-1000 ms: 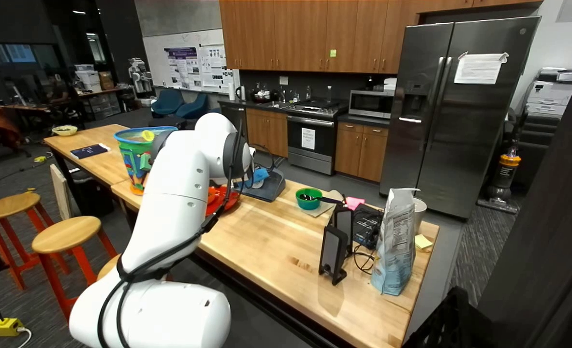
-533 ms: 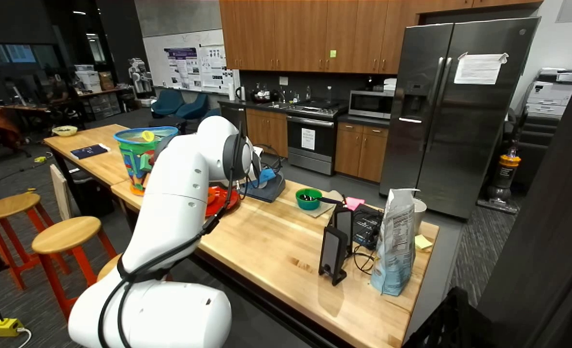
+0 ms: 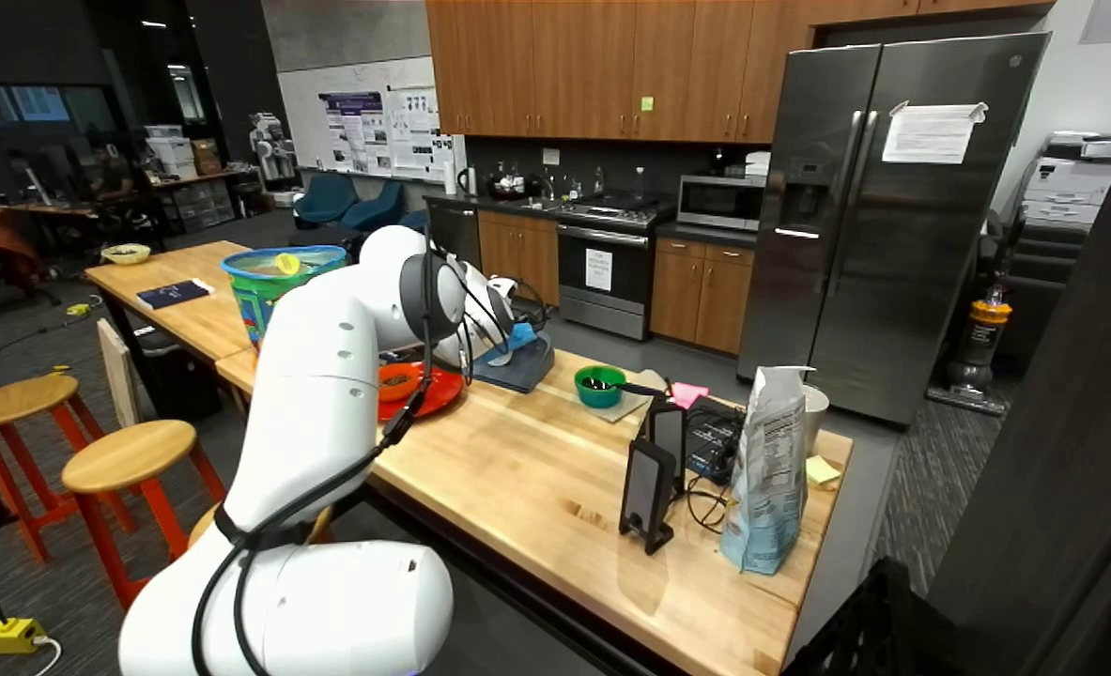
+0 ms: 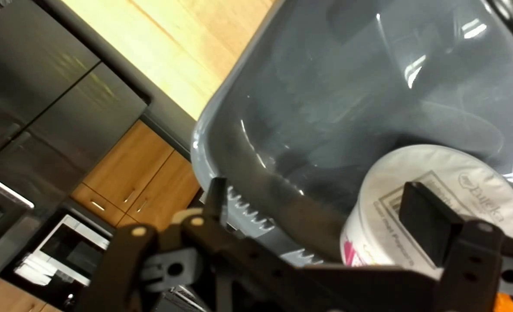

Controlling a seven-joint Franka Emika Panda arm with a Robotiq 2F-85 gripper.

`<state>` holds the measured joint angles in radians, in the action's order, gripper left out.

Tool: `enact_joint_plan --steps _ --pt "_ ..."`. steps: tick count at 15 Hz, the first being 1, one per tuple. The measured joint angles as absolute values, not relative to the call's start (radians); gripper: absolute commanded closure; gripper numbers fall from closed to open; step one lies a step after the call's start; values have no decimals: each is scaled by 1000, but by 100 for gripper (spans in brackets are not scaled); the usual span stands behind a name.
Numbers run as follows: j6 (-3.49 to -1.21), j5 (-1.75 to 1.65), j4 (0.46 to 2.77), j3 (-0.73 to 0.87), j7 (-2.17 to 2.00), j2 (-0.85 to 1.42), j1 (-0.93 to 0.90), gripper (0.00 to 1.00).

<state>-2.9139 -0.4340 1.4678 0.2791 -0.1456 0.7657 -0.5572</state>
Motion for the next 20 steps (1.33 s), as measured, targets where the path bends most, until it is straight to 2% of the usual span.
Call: enact_joint_plan --steps 5,10,14,20 --pt "-2917 -471 1484 415 -290 768 -666 0" --pt "-2990 -471 1562 419 -283 731 -678 0" --pt "-3111 -466 1741 205 -78 590 -557 0" --pt "-3145 -296 2017 -269 276 395 -271 0"
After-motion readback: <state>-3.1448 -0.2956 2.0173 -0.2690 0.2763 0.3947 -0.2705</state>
